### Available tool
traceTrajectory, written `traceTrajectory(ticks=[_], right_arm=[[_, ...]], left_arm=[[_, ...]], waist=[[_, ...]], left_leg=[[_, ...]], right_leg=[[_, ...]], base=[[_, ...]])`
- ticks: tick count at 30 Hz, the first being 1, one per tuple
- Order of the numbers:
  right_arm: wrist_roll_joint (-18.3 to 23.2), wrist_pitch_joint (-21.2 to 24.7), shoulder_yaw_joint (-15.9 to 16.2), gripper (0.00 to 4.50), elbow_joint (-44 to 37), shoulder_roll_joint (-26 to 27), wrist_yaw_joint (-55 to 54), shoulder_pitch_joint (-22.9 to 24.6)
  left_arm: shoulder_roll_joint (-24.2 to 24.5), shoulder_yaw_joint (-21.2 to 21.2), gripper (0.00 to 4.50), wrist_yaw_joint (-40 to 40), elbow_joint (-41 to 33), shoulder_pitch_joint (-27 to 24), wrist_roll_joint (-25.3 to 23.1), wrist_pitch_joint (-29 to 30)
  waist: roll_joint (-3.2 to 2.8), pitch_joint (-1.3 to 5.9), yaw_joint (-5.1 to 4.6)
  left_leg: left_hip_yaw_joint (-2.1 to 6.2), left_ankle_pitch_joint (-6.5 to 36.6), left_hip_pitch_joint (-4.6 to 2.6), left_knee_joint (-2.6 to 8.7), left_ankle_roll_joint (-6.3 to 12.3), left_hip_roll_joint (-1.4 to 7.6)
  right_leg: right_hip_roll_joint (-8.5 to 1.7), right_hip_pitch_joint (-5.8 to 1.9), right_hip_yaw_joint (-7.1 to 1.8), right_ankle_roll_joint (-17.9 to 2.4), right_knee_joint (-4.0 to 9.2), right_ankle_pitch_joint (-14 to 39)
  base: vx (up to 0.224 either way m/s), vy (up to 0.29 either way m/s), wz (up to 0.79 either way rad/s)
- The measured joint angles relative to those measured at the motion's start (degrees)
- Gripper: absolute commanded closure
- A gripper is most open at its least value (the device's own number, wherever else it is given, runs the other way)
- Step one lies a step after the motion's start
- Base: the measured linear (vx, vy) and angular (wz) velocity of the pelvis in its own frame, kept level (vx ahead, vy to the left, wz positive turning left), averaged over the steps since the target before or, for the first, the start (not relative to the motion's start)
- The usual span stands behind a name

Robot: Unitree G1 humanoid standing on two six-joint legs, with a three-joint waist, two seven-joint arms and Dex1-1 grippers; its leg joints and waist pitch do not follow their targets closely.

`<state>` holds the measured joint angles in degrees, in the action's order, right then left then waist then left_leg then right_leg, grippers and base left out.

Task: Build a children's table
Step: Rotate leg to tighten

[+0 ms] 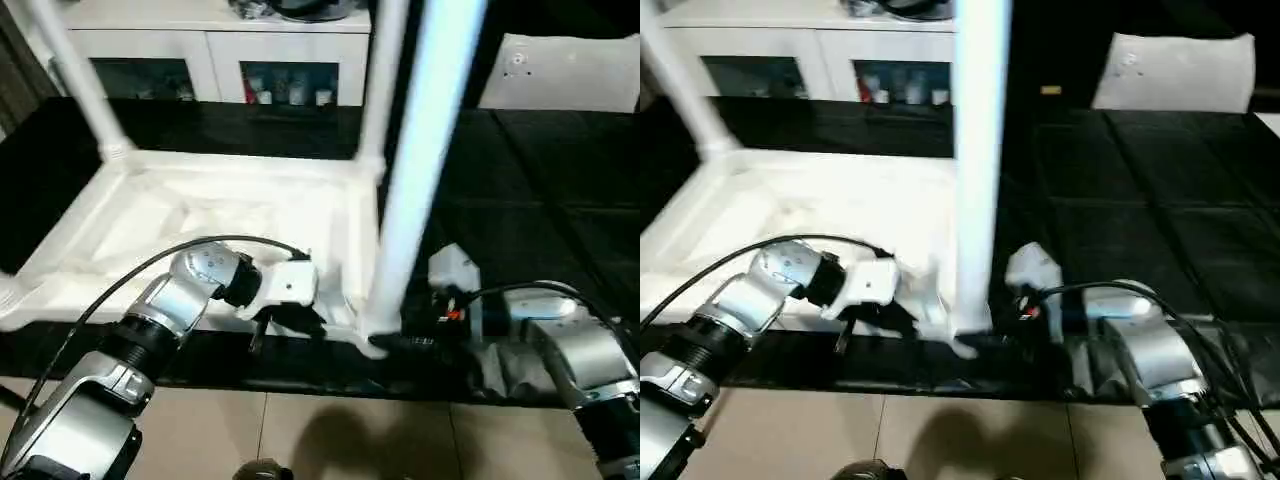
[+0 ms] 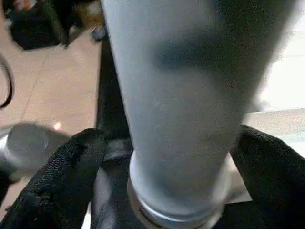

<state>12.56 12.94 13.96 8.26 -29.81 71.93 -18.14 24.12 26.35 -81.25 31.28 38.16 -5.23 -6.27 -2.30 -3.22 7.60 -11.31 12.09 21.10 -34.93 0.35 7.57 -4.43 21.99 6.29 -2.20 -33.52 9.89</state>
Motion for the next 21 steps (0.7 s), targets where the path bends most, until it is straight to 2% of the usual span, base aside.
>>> traceTrajectory(ticks=[2, 3, 6, 9, 10, 16, 21], right_arm=[[0.0, -0.2, 0.4, 0.06, 0.8, 0.0, 1.1, -0.1], [-0.4, -0.5, 0.5, 0.31, 1.1, -0.2, 1.3, -0.2], [-1.1, -1.6, 1.4, 0.45, 1.9, -0.2, 1.8, -1.2], [-1.2, -2.2, 1.7, 0.83, 2.7, -0.2, 1.8, -2.2], [-1.2, -2.3, 1.7, 0.83, 2.8, -0.2, 1.8, -2.3], [-1.0, -2.1, 1.6, 1.49, 3.6, -0.2, 2.5, -2.2], [0.1, -0.7, 1.7, 1.72, 3.6, -0.1, 3.0, -2.0]], left_arm=[[0.0, 0.2, 4.50, -0.6, 0.0, 0.0, 0.0, -0.3], [0.0, 0.3, 4.50, -0.7, 0.0, 0.1, 0.0, -0.5], [0.1, 0.5, 4.50, -0.9, 0.0, 0.2, 0.0, -0.9], [0.1, 0.6, 4.50, -0.9, 0.0, 0.2, 0.0, -1.2], [0.1, 0.6, 4.50, -0.9, 0.0, 0.2, 0.0, -1.2], [0.3, 0.7, 4.50, -1.6, 0.0, 0.2, 0.0, -1.5], [0.3, 0.8, 4.50, -2.3, -0.1, 0.2, 0.2, -1.5]], waist=[[0.05, 0.00, 0.23], [0.05, 0.00, 0.33], [0.05, 0.00, 0.45], [0.06, 0.00, 0.53], [0.07, 0.01, 0.55], [0.07, 0.01, 0.57], [0.07, 0.01, 0.62]], left_leg=[[-0.01, 0.0, 0.00, 0.00, 0.00, 0.00], [-0.01, 0.0, 0.00, 0.01, 0.00, 0.00], [-0.01, 0.0, 0.00, 0.01, 0.00, 0.00], [-0.01, 0.0, 0.01, 0.01, 0.00, 0.00], [-0.01, 0.0, 0.01, 0.01, 0.00, 0.00], [-0.01, 0.0, 0.03, 0.01, 0.01, 0.01], [-0.01, 0.0, 0.03, -0.02, 0.01, 0.00]], right_leg=[[0.00, 0.01, -0.01, 0.0, 0.00, 0.0], [0.00, 0.01, 0.00, 0.0, 0.00, 0.0], [0.00, 0.02, 0.00, 0.0, -0.01, 0.0], [0.00, 0.03, 0.00, 0.0, -0.02, 0.0], [0.00, 0.03, 0.00, 0.0, -0.01, 0.0], [0.00, 0.05, 0.01, 0.0, -0.03, 0.0], [0.00, 0.04, 0.00, 0.0, -0.04, 0.0]], base=[[0.000, 0.000, 0.00], [0.000, 0.000, 0.00], [0.000, 0.000, 0.00], [0.000, 0.000, 0.00], [0.000, 0.000, 0.00], [0.000, 0.000, 0.00], [0.000, 0.000, 0.00]])
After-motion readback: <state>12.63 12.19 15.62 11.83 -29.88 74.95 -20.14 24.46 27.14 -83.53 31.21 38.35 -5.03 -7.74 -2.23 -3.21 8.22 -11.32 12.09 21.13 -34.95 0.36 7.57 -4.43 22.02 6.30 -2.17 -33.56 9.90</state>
